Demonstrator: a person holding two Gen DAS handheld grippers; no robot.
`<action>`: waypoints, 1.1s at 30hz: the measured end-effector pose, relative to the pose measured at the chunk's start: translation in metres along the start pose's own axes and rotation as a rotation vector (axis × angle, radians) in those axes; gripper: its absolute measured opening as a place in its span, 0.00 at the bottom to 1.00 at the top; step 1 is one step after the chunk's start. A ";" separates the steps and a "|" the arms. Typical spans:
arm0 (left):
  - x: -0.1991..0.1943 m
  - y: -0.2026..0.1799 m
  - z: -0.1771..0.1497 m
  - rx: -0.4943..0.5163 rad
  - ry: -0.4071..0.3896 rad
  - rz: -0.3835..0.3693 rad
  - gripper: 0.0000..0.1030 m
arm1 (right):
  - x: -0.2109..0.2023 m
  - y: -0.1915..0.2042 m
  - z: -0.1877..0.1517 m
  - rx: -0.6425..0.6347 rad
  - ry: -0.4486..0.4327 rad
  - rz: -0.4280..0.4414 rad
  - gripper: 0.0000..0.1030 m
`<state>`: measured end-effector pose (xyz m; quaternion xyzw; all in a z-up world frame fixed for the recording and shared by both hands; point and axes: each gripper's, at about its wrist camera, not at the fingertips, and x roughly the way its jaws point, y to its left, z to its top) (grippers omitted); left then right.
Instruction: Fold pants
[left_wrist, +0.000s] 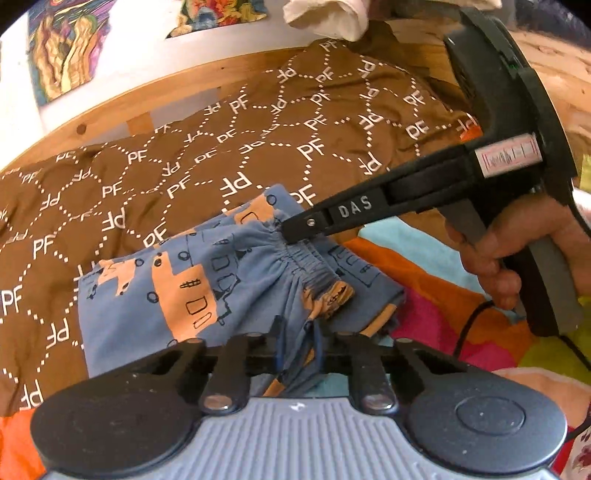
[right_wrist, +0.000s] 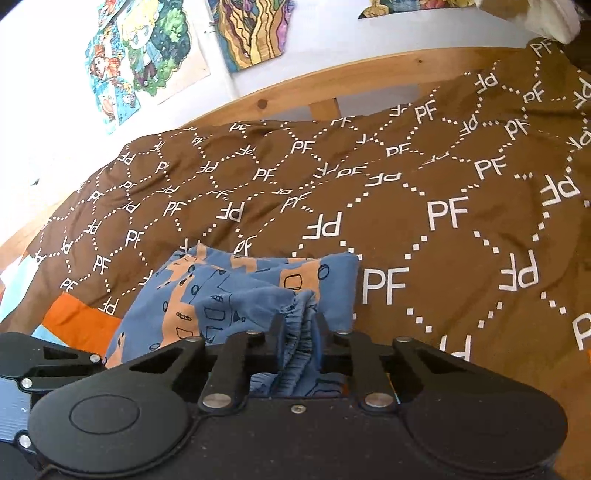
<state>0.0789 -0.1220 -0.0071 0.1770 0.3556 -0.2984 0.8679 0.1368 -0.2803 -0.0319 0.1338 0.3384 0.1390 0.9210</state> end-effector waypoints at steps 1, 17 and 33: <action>-0.001 0.002 0.001 -0.020 -0.001 -0.003 0.09 | -0.001 0.001 0.000 -0.002 -0.005 -0.009 0.07; 0.000 -0.003 0.003 -0.063 0.001 -0.052 0.07 | -0.027 0.010 0.009 -0.034 -0.022 -0.085 0.00; -0.039 0.061 -0.019 -0.329 -0.055 0.099 0.95 | -0.024 0.015 -0.001 -0.080 -0.015 -0.198 0.62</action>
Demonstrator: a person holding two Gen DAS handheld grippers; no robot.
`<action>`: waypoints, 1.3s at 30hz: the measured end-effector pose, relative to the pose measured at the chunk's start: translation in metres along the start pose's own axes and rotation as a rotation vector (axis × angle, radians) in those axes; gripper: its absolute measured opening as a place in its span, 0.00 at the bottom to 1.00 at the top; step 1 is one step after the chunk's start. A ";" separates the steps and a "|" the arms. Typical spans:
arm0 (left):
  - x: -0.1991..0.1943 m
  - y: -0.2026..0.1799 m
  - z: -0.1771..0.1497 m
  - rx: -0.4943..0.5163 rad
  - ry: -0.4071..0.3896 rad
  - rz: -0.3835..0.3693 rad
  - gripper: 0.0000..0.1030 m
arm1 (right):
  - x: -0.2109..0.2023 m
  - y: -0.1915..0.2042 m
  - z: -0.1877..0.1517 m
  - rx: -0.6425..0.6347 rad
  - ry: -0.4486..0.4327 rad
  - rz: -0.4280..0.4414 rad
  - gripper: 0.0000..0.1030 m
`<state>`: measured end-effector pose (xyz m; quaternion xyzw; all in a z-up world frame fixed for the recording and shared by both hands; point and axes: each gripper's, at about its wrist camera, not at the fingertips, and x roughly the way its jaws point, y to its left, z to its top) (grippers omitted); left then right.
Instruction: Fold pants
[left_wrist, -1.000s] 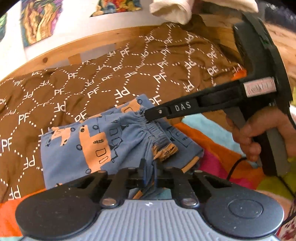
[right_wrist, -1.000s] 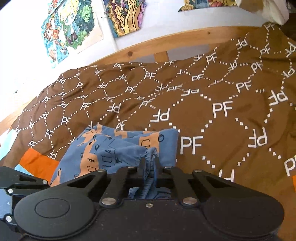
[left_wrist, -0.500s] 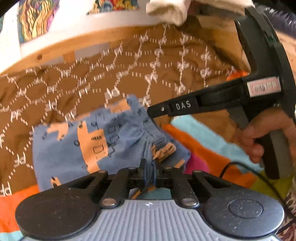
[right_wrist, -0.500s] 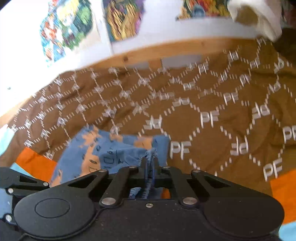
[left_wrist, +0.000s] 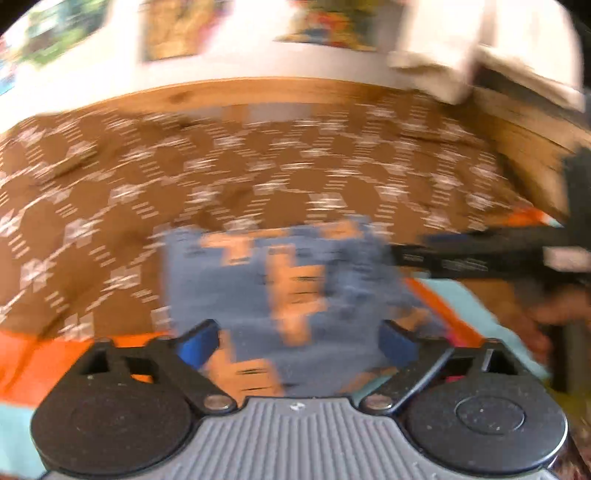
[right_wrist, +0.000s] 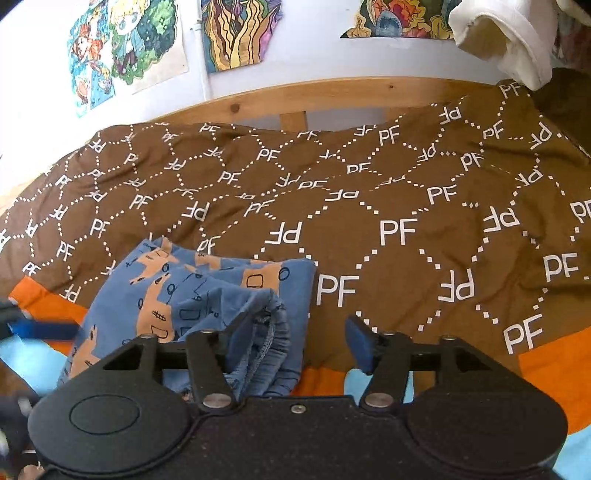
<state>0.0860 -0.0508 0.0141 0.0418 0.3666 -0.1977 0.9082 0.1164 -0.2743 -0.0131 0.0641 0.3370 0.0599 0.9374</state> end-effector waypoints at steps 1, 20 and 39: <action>0.000 0.009 0.000 -0.037 0.003 0.013 0.95 | -0.001 0.001 0.001 -0.006 -0.002 -0.012 0.66; 0.020 0.043 -0.032 -0.189 0.226 0.152 1.00 | -0.010 0.037 -0.013 -0.151 0.084 -0.054 0.95; -0.008 0.053 -0.014 -0.126 0.168 0.233 1.00 | -0.030 0.007 0.004 -0.120 -0.018 -0.039 0.99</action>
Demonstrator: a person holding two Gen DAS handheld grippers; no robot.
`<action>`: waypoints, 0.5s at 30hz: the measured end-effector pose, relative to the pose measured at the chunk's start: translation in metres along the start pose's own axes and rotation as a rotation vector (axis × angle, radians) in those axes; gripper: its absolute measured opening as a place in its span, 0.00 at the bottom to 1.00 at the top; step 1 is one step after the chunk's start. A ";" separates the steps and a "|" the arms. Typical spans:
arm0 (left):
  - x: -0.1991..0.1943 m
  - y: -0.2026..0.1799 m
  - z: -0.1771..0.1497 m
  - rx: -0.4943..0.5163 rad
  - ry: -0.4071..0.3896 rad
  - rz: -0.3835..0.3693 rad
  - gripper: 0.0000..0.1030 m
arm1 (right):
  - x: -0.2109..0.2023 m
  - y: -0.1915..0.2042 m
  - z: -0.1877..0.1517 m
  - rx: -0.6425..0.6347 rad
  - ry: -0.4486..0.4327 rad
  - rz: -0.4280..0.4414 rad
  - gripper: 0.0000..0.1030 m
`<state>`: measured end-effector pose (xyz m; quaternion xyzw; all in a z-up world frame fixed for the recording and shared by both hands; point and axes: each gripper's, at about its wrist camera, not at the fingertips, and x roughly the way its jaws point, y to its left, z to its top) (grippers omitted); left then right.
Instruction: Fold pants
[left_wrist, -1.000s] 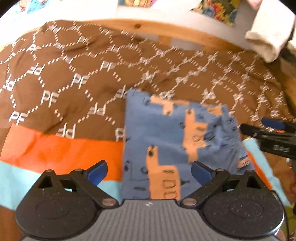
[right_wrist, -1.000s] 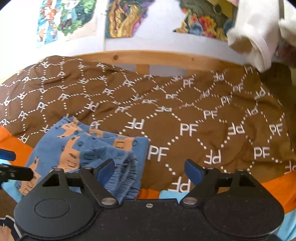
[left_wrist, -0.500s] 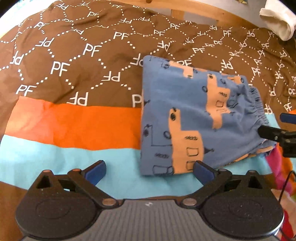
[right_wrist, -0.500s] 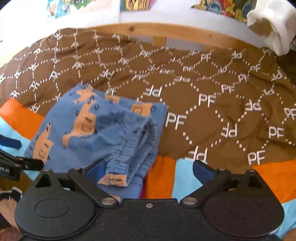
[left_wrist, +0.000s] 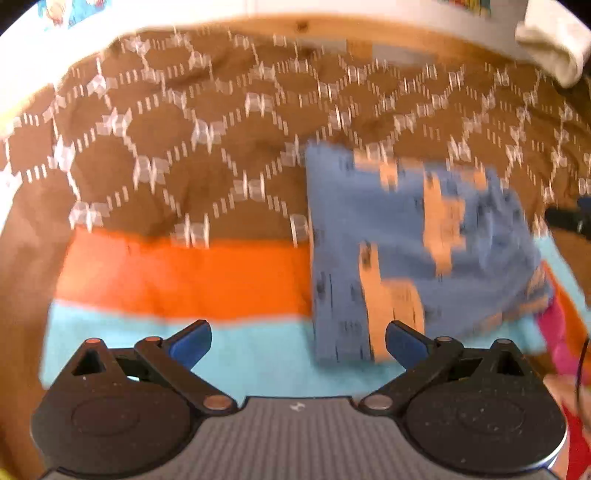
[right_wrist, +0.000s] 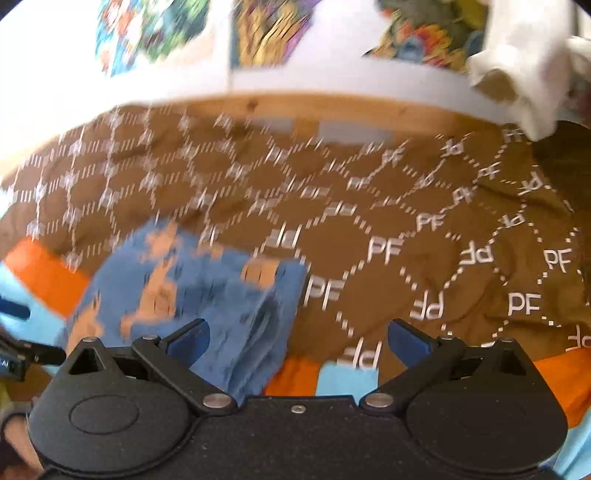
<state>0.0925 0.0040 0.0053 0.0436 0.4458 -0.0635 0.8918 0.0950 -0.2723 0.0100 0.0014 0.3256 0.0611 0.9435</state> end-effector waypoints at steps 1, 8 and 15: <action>-0.001 -0.001 0.008 0.007 -0.026 0.002 1.00 | 0.001 0.000 -0.001 0.030 -0.026 -0.002 0.99; 0.034 -0.029 0.069 0.100 -0.144 0.056 1.00 | 0.040 0.016 -0.003 -0.011 -0.087 -0.001 0.99; 0.089 -0.039 0.078 0.190 -0.126 0.079 1.00 | 0.074 0.024 0.000 -0.056 -0.076 0.021 0.99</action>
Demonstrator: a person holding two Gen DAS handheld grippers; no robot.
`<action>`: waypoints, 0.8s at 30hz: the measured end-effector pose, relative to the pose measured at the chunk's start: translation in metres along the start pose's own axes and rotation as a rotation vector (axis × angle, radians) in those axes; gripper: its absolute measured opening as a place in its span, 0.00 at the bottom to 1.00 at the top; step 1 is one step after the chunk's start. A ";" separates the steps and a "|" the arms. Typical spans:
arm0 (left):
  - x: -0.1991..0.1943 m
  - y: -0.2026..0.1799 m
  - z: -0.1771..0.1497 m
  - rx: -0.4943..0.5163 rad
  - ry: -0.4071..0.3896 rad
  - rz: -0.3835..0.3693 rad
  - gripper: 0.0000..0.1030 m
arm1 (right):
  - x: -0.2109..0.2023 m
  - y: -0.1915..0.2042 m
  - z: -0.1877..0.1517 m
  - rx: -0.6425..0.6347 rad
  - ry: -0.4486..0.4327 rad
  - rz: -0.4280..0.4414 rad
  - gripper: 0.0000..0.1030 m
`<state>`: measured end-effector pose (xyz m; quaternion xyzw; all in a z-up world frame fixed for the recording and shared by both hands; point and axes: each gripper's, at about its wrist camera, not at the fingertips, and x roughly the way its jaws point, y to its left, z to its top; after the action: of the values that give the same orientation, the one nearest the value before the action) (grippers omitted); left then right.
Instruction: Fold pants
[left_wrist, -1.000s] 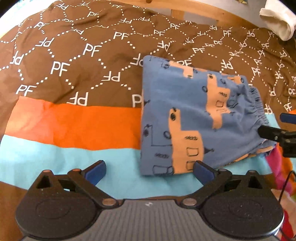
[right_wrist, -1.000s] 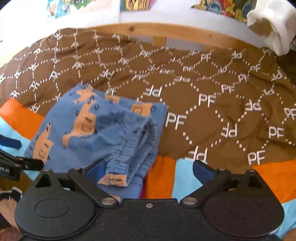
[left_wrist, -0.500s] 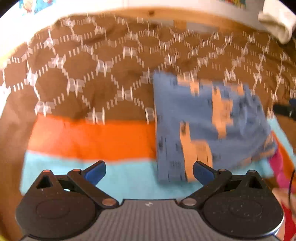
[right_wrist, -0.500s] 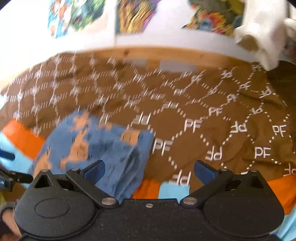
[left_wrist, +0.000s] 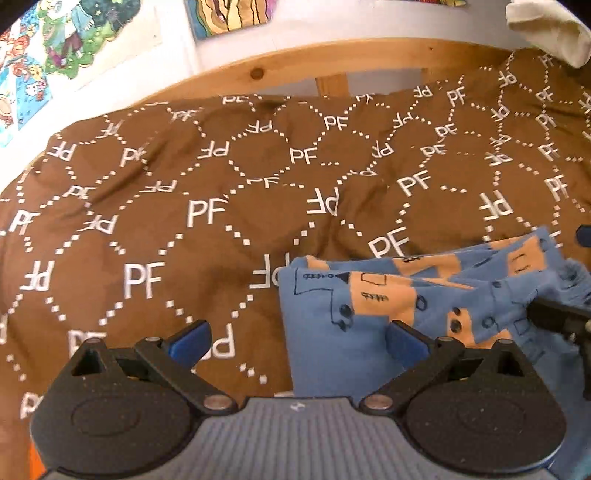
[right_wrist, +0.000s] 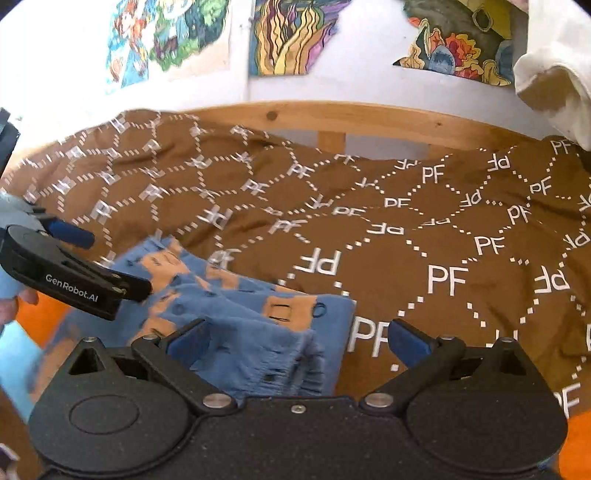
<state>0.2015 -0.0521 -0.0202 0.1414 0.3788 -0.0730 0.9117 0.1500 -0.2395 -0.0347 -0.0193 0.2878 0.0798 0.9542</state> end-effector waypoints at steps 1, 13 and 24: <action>0.005 0.001 0.000 -0.005 -0.002 -0.007 1.00 | 0.006 -0.003 -0.001 0.003 0.009 -0.023 0.99; 0.022 0.038 0.008 -0.244 0.054 -0.068 1.00 | 0.004 -0.041 -0.009 0.212 0.065 -0.038 0.99; -0.018 0.035 0.003 -0.250 0.049 -0.035 1.00 | -0.029 -0.033 -0.004 0.222 -0.003 -0.046 0.99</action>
<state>0.1992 -0.0197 0.0011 0.0218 0.4096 -0.0376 0.9112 0.1291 -0.2766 -0.0219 0.0800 0.2929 0.0257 0.9524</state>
